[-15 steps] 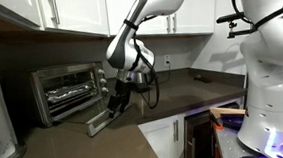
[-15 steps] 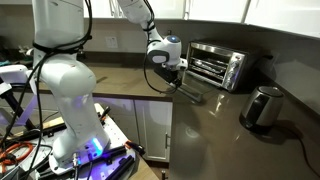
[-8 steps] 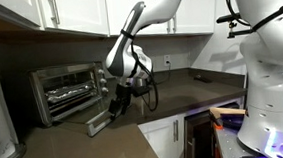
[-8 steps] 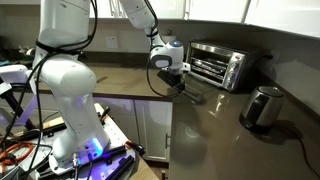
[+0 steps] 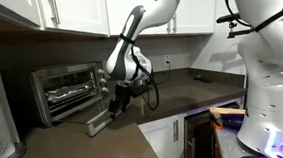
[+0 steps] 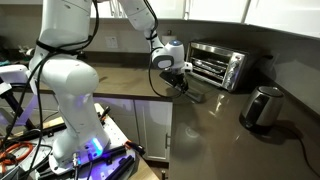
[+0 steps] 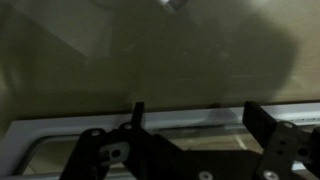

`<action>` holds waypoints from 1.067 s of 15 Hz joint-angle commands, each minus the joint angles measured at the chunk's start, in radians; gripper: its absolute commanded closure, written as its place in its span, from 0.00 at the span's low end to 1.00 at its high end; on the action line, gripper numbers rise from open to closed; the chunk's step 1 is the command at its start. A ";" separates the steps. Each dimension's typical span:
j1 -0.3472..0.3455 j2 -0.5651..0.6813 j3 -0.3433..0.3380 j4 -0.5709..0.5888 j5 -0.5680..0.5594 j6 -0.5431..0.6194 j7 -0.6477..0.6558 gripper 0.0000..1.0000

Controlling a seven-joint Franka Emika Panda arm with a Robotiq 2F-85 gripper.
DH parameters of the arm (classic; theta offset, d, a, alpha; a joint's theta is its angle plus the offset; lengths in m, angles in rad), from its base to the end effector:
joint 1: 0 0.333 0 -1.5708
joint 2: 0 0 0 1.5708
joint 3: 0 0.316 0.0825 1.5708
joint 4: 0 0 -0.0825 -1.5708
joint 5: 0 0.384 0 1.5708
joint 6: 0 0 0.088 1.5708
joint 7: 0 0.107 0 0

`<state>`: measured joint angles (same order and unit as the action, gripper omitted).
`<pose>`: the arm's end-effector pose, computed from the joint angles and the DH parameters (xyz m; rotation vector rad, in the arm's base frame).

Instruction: Close the oven

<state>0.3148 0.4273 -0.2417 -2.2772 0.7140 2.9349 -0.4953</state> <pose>0.5437 -0.0051 0.1935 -3.0311 0.1209 -0.4283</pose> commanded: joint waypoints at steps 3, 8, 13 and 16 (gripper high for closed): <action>0.090 0.018 -0.098 0.015 -0.079 0.024 0.095 0.00; -0.001 0.015 -0.024 -0.004 -0.408 0.123 0.370 0.00; 0.044 0.014 -0.094 -0.013 -0.664 0.117 0.612 0.00; 0.012 -0.014 -0.054 -0.026 -0.713 0.108 0.650 0.00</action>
<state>0.3476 0.4362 -0.3177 -2.2969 0.0535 3.0251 0.1064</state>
